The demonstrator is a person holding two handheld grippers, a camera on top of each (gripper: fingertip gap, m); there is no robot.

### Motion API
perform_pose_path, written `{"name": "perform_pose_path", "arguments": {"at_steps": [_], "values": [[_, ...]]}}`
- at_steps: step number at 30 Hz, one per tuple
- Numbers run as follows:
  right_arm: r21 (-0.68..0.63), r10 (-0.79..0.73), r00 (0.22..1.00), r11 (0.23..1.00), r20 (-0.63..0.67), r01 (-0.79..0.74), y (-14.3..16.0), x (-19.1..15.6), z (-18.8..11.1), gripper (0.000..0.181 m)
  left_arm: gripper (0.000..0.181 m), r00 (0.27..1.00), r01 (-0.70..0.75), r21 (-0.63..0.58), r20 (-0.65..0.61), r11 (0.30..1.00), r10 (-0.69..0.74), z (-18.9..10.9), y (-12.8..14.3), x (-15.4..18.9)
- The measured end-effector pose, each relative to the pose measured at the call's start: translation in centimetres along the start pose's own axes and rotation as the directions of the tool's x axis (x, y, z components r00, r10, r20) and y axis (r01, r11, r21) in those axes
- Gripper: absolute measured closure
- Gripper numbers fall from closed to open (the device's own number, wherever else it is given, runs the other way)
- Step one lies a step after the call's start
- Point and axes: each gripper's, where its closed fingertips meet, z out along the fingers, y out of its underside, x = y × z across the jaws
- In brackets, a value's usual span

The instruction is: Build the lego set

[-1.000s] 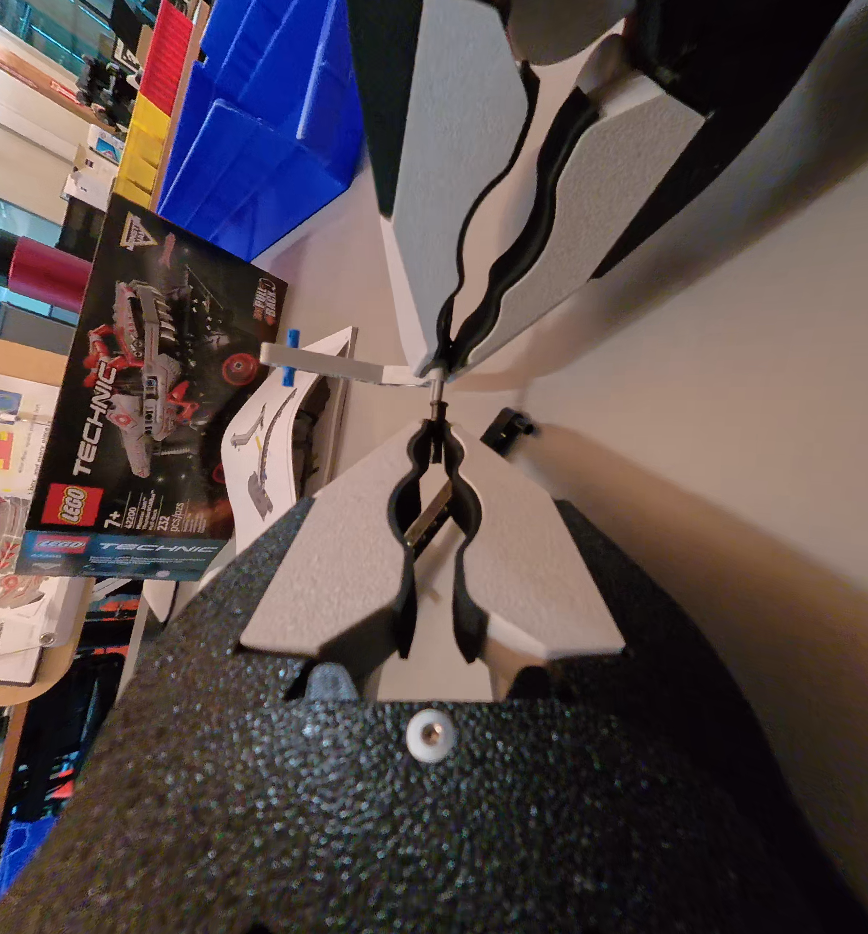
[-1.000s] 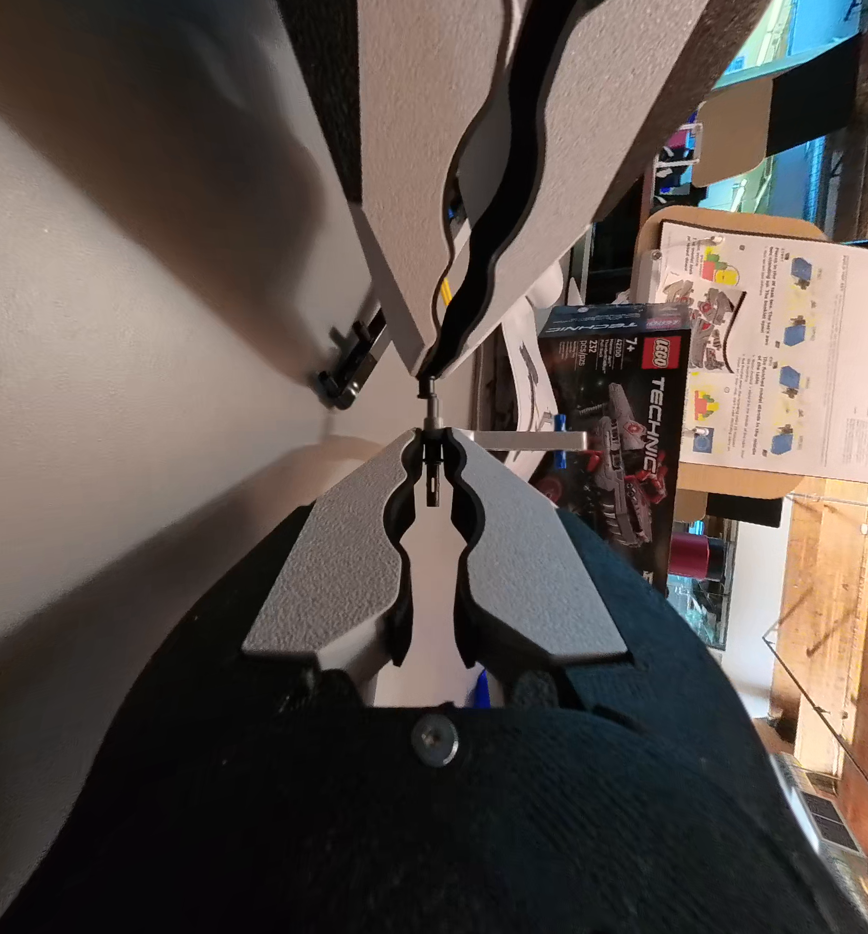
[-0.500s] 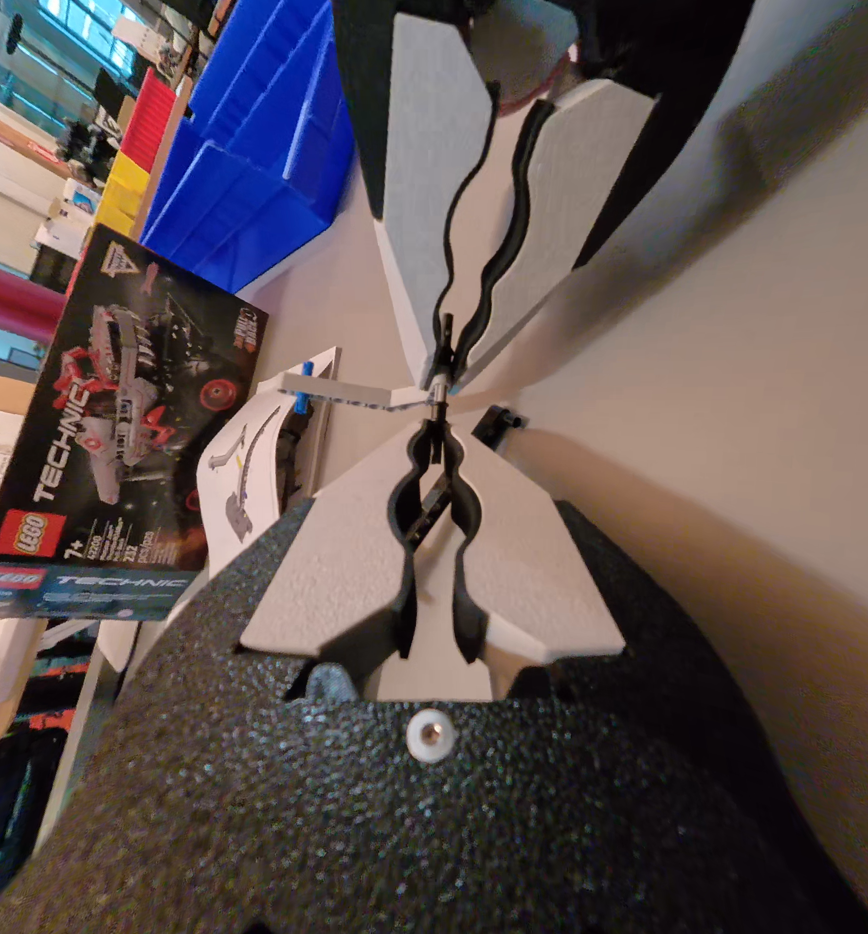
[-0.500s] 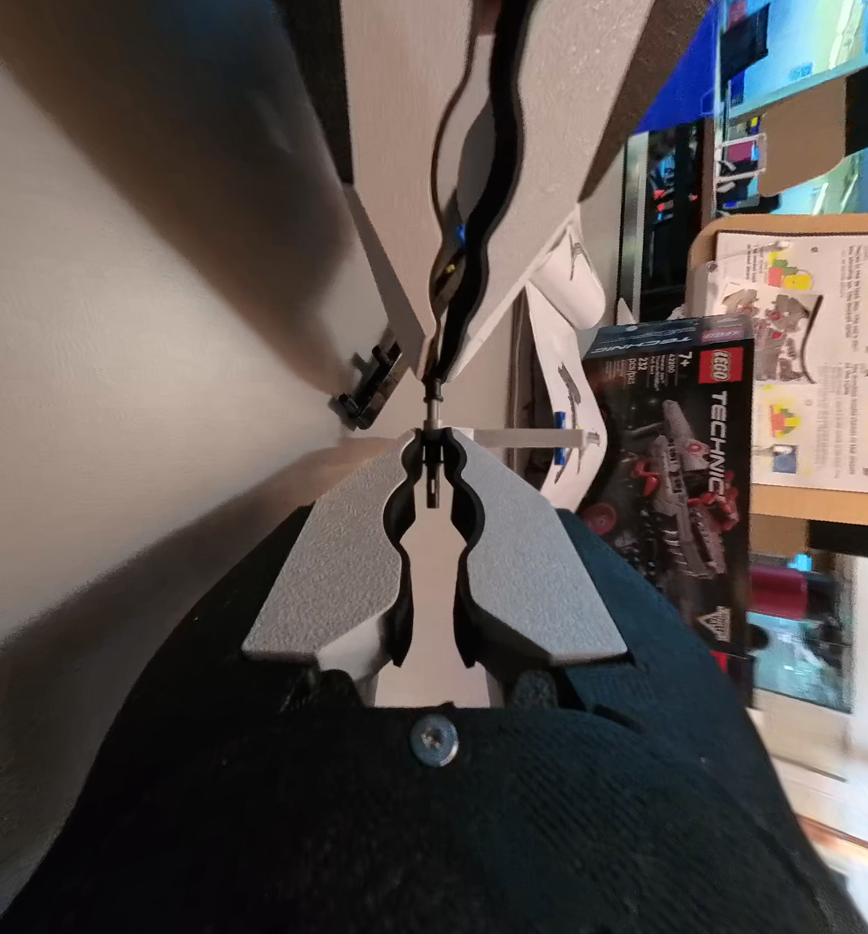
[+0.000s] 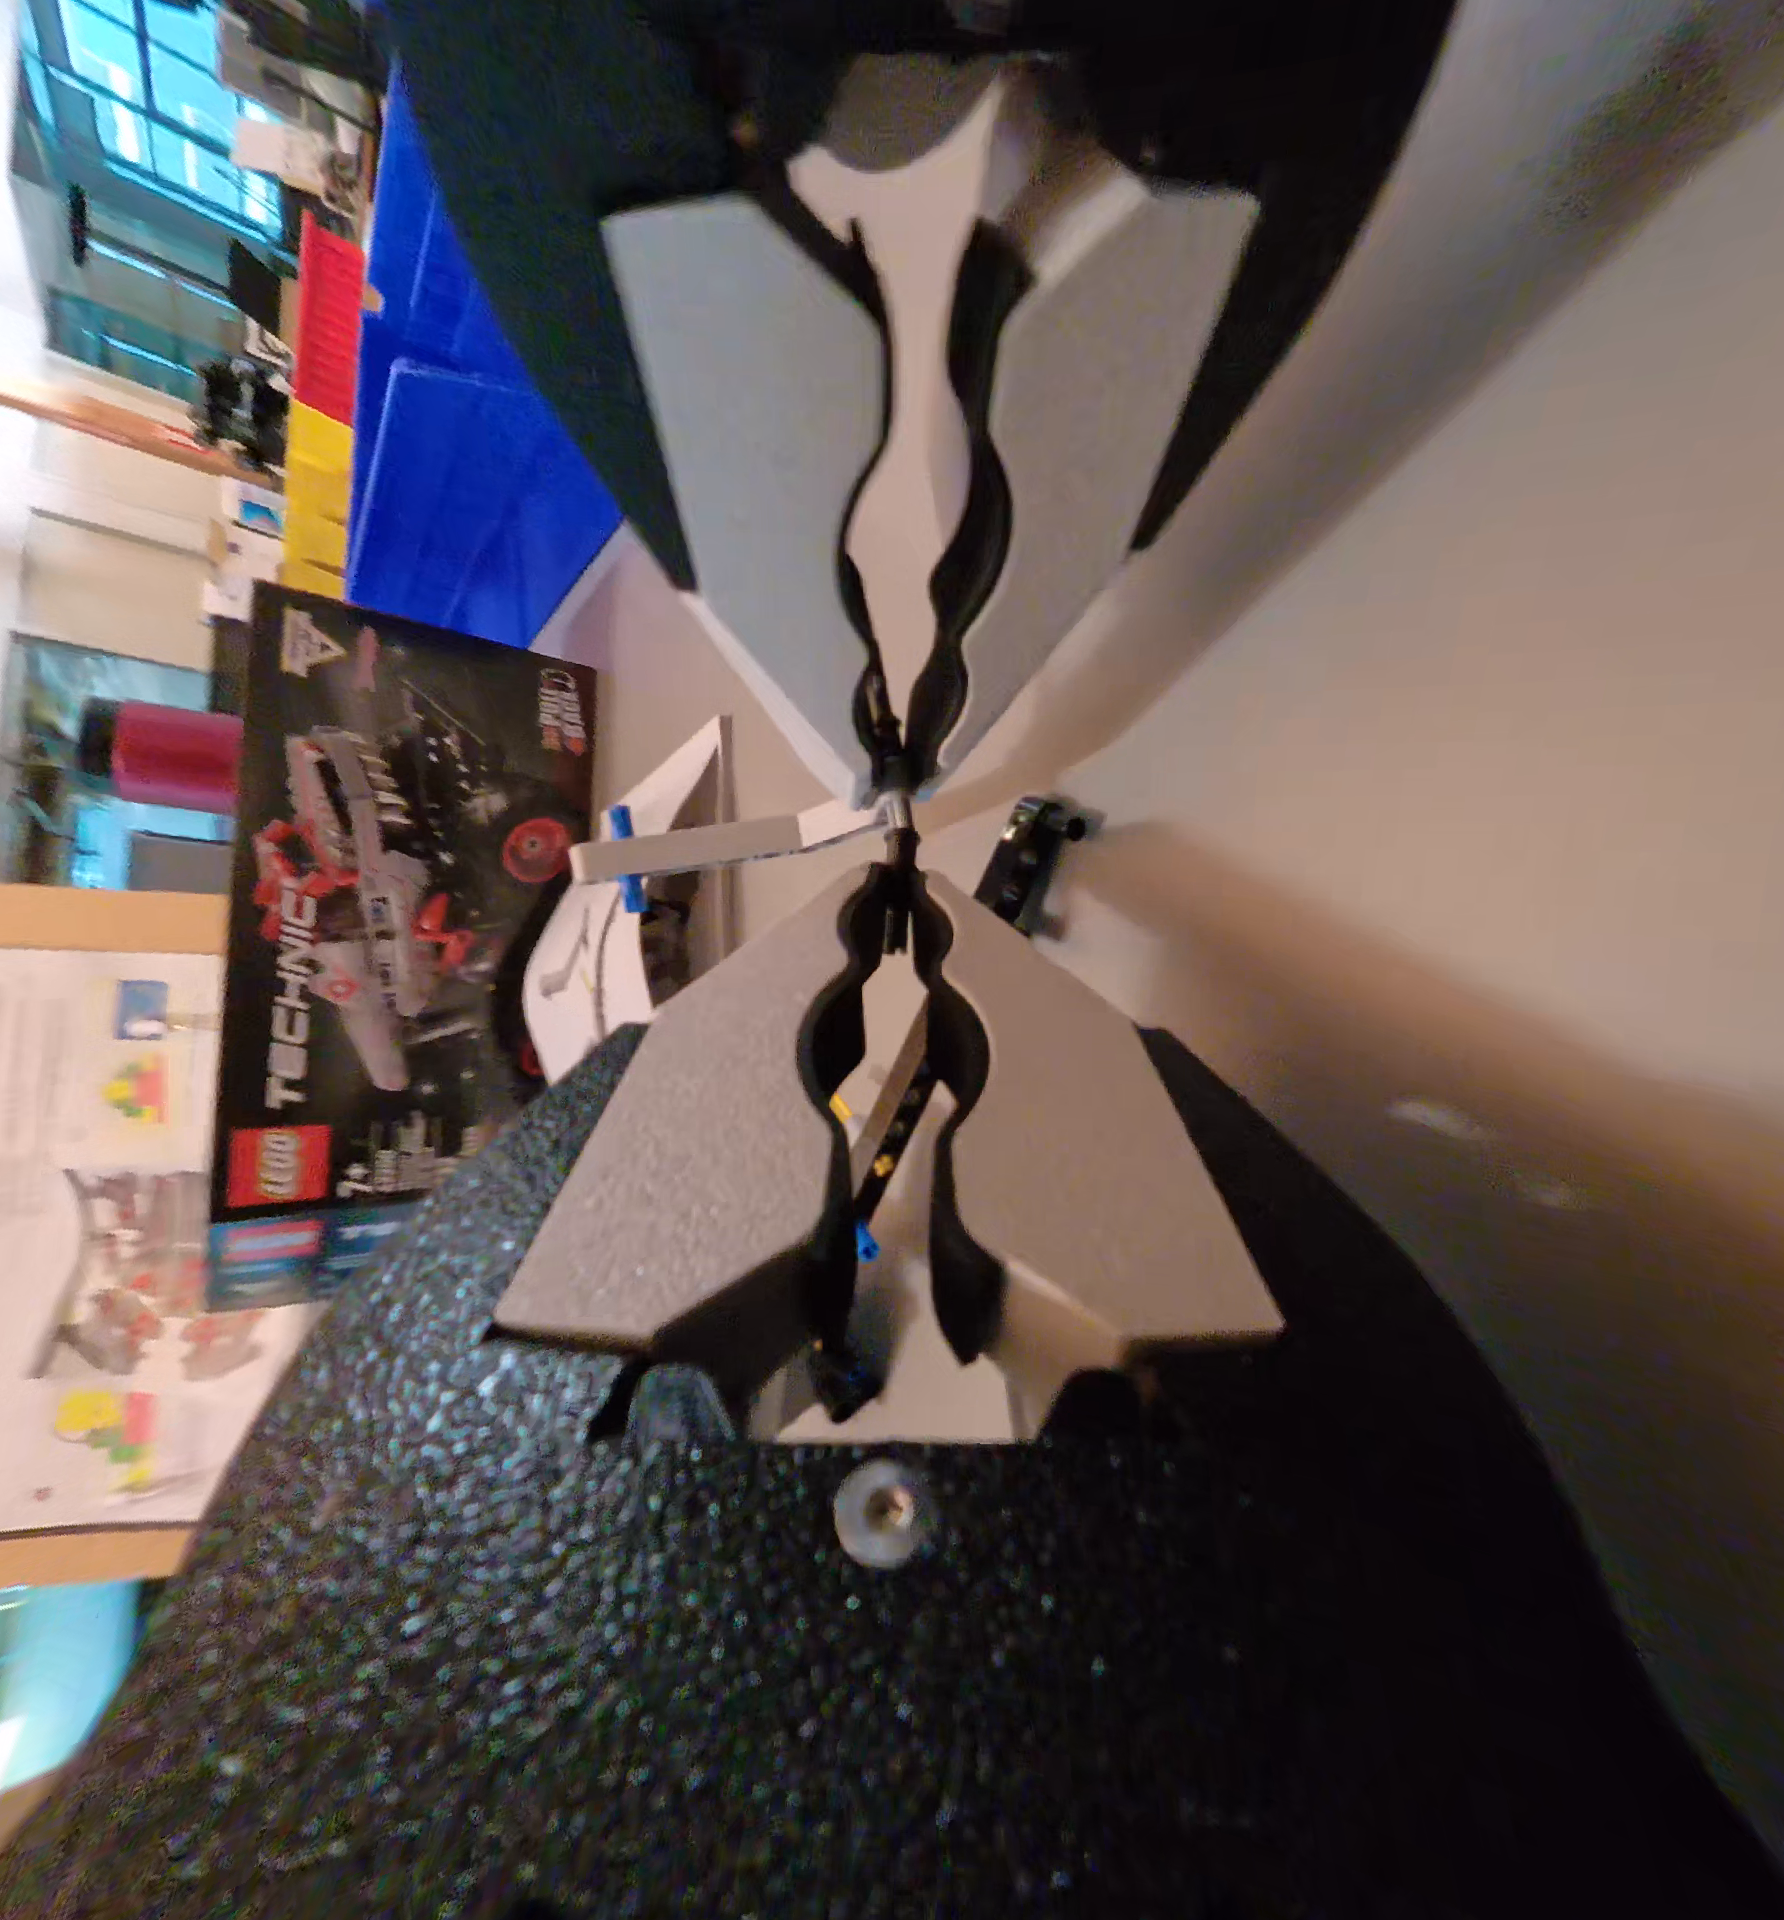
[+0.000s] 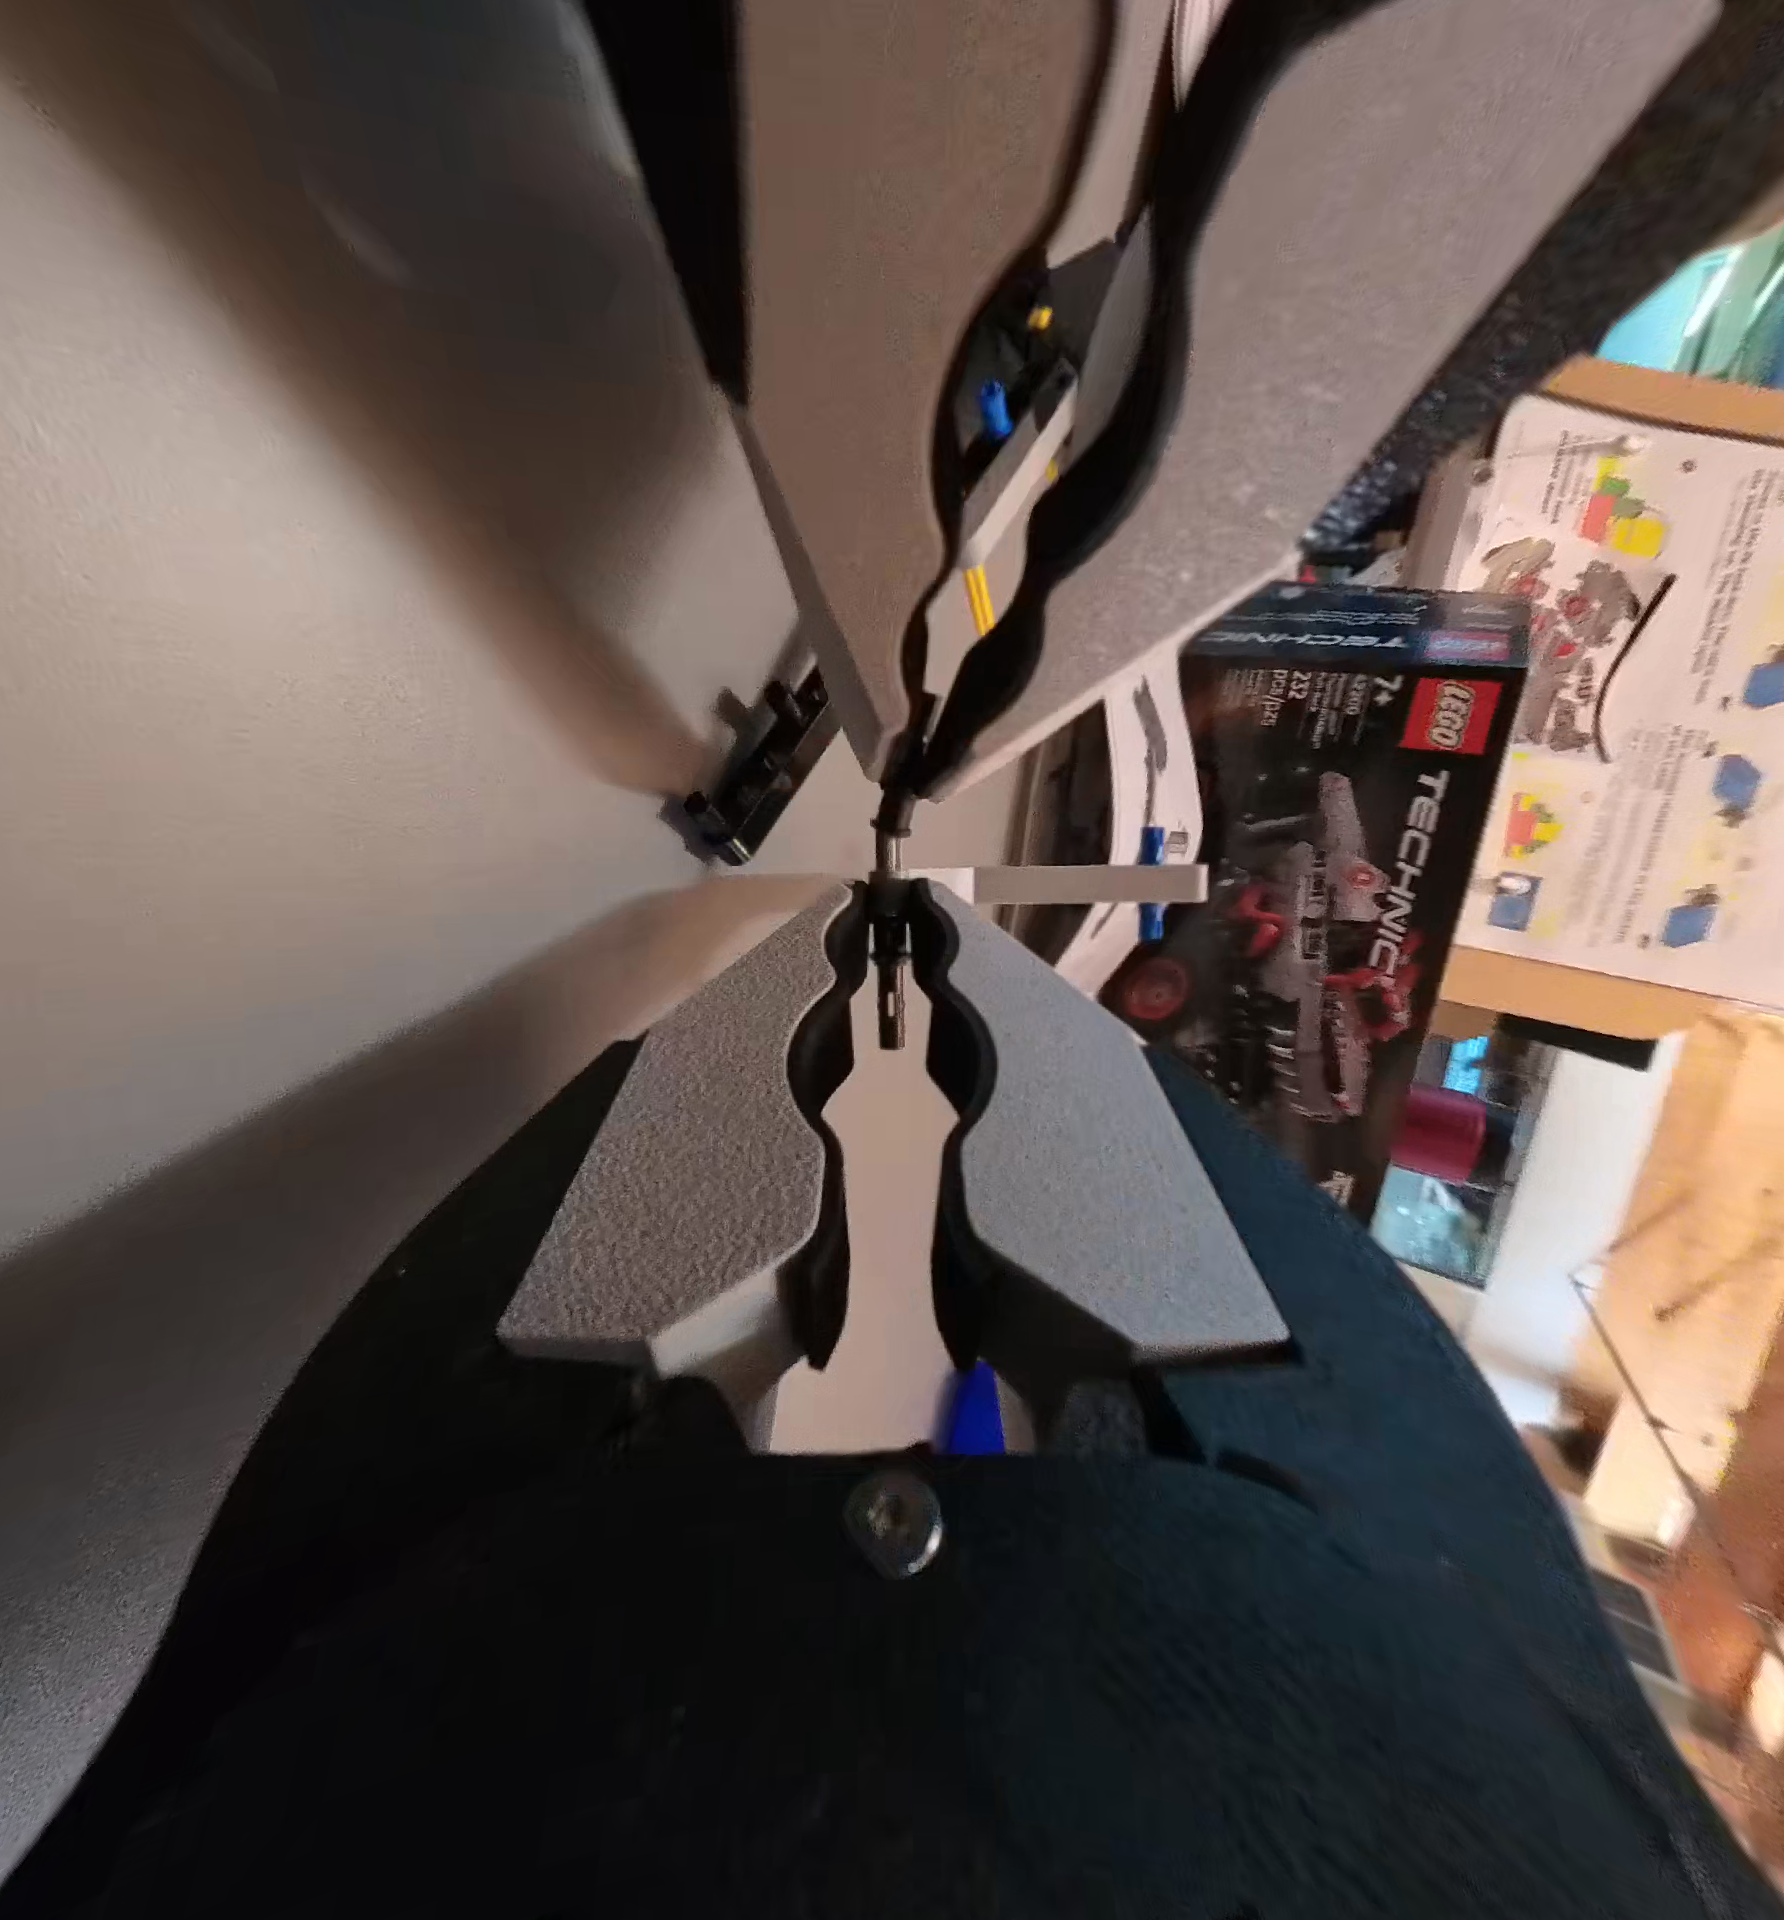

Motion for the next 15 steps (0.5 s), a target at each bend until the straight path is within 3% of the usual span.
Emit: {"name": "perform_pose_path", "arguments": {"at_steps": [7,15], "values": [[-0.007,-0.033,0.999,0.999,-0.013,0.033,0.3,-0.1,0.0,0.176,0.181,0.922,0.363,0.076,-0.172,0.929,-0.346,0.1,-1.0,0.1],[0.060,0.073,0.997,0.995,0.028,-0.075,0.5,0.0,0.0,0.176,0.181,0.929,0.355,0.098,-0.146,0.930,-0.340,0.4,-0.9,-0.4]]}}
